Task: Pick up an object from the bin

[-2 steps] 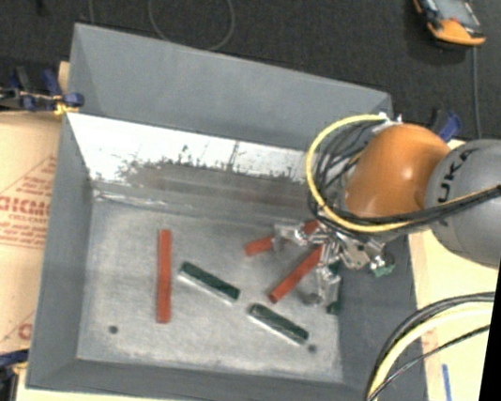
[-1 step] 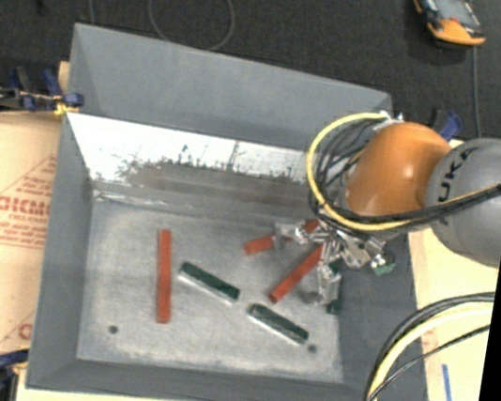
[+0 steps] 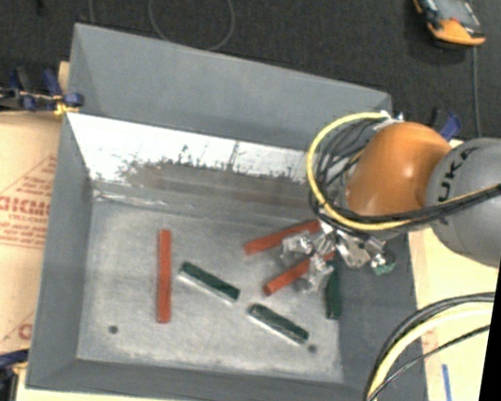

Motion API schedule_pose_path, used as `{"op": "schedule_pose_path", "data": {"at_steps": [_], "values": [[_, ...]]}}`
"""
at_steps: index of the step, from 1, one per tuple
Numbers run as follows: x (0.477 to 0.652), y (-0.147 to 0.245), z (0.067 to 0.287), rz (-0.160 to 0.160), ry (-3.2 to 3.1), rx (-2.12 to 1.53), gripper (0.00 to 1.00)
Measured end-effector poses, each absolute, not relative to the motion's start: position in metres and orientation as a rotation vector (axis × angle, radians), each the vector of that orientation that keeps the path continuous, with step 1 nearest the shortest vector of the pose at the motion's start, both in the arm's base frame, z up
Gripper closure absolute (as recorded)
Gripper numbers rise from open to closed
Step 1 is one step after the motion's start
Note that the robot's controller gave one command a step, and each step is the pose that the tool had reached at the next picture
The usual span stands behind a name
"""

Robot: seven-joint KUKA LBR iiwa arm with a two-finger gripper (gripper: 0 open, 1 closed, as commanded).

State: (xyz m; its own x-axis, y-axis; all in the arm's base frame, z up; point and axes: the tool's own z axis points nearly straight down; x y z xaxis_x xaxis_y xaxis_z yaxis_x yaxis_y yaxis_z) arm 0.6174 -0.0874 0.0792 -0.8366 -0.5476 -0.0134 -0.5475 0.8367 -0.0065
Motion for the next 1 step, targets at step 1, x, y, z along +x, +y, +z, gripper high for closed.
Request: {"op": "schedule_pose_path", "data": {"at_steps": [1], "values": [[0.6198, -0.0885, 0.1262, -0.006, 3.003, -0.888, 1.0]]}}
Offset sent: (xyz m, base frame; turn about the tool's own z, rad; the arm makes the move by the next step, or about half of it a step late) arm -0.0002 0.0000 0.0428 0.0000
